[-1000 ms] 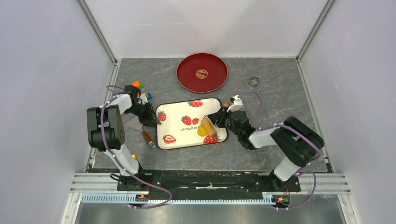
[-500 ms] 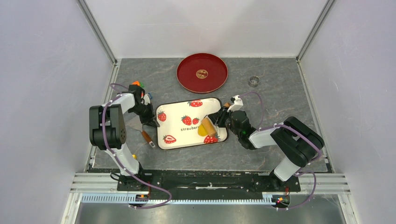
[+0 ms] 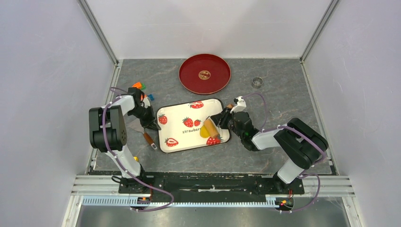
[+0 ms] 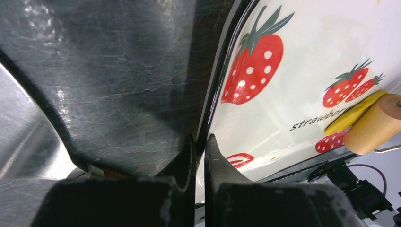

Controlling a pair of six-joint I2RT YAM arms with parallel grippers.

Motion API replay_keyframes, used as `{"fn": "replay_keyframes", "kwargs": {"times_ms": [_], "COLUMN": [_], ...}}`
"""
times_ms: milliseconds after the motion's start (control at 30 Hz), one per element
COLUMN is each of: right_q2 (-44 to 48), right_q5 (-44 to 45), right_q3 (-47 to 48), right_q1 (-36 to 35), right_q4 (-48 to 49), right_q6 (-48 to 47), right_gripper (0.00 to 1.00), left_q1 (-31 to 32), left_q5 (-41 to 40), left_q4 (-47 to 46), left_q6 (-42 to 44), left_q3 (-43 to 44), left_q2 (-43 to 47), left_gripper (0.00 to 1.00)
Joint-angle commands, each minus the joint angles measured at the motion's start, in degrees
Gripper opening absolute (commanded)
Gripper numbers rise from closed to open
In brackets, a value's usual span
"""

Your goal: Roll out the dumpling wrappers from the dough

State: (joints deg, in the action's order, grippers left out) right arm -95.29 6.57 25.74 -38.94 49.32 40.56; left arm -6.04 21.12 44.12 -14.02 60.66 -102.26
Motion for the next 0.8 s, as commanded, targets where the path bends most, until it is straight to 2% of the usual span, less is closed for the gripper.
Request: {"fn": "replay_keyframes", "kwargs": {"times_ms": [0, 333, 767], "right_q2": [-7.6, -7.7, -7.4], "right_q5": [14.6, 16.0, 15.6], "right_q3": [-4.9, -4.7, -4.6], "right_q1": [2.2, 1.5, 2.6], "right_q4": [-38.5, -38.9, -38.8], "right_q6": [-12.8, -12.9, -12.0], "right_gripper": [0.0, 0.0, 0.0], "left_q1": [-4.9, -7.7, -8.1], "left_q5": [-13.4, -13.5, -14.0], "left_q4": [1.1, 1.9, 2.1], "left_q6": [-0.8, -0.7, -0.3], "left_q3": [-1.2, -0.9, -0.8], "left_q2": [0.2, -0.3, -1.3], "left_gripper": [0.02, 0.02, 0.02]}}
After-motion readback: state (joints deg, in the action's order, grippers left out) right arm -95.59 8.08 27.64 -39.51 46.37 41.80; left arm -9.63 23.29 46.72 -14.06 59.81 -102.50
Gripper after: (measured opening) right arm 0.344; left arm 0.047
